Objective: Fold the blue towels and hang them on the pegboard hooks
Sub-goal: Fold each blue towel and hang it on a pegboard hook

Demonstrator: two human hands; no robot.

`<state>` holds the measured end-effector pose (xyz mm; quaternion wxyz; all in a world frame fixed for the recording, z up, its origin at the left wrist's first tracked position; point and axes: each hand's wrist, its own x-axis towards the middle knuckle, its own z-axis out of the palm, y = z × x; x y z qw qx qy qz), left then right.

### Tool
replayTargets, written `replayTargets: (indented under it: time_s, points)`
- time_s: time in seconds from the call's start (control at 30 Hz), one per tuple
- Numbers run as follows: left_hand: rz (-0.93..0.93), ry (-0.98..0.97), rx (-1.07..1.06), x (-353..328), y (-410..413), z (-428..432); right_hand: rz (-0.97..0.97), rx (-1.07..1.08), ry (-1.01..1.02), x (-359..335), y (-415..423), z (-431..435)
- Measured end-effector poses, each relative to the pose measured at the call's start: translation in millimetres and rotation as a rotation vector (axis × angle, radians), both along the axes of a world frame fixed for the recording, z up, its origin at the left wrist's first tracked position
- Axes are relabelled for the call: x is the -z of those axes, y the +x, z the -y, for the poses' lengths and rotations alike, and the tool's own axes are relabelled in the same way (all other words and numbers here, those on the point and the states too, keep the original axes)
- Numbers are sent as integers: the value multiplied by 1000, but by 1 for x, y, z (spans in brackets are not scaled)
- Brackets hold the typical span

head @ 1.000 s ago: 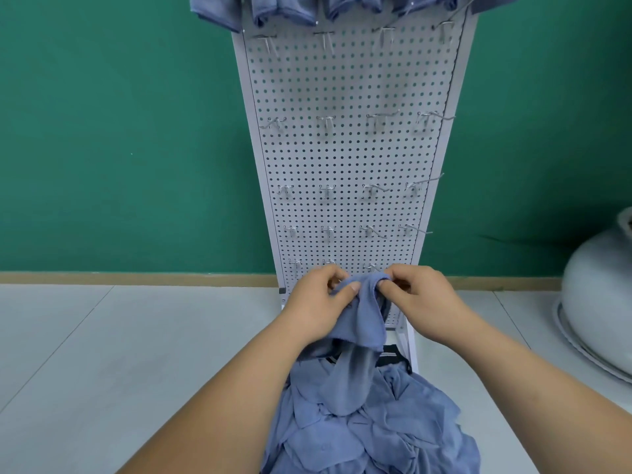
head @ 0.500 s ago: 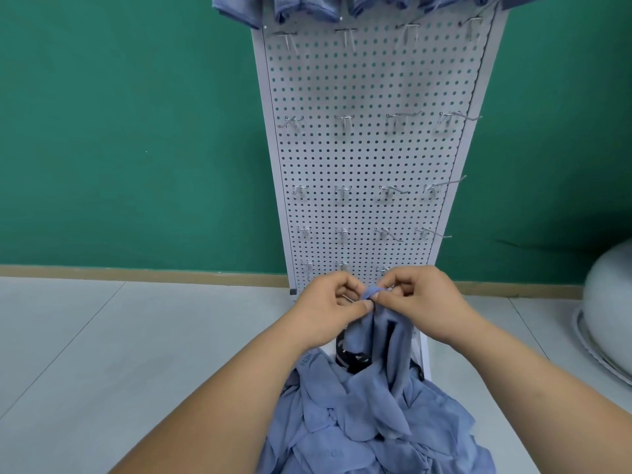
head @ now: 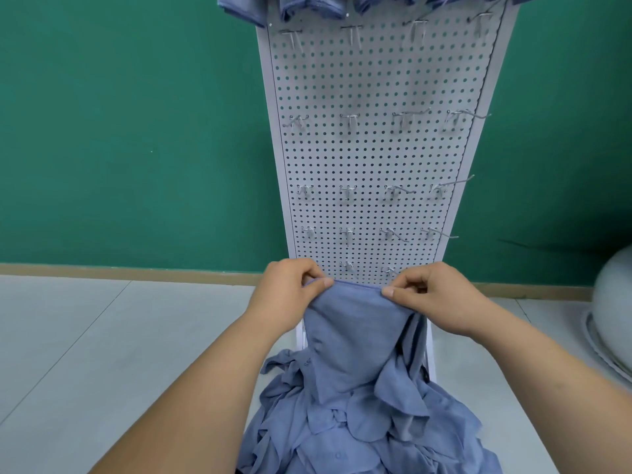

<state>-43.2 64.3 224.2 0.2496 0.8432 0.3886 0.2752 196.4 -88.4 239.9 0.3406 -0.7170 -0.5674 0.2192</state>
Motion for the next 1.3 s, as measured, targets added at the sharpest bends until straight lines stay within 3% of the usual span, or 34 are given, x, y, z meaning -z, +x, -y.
replayTargets:
  time_s: [0.17, 0.37, 0.47, 0.63, 0.73, 1.13, 1.3]
  points:
    - [-25, 73, -186, -4, -23, -22, -20, 31, -23, -4, 27, 12]
    - [-186, 40, -309, 3, -35, -29, 118, 174, -56, 5, 53, 26]
    - [-170, 22, -206, 0, -19, -16, 39, 179, 22, 6, 38, 21]
    - [110, -296, 207, -11, 13, 27, -70, 4, 181, -5, -8, 7]
    - [173, -342, 294, -3, 30, 41, -99, -68, 185, -8, -25, 4]
    - [189, -221, -59, 1, 11, 5, -144, -49, -44, -5, 14, 13]
    - [158, -180, -123, 0, 10, 7, 203, 54, -85, 3, 22, 8]
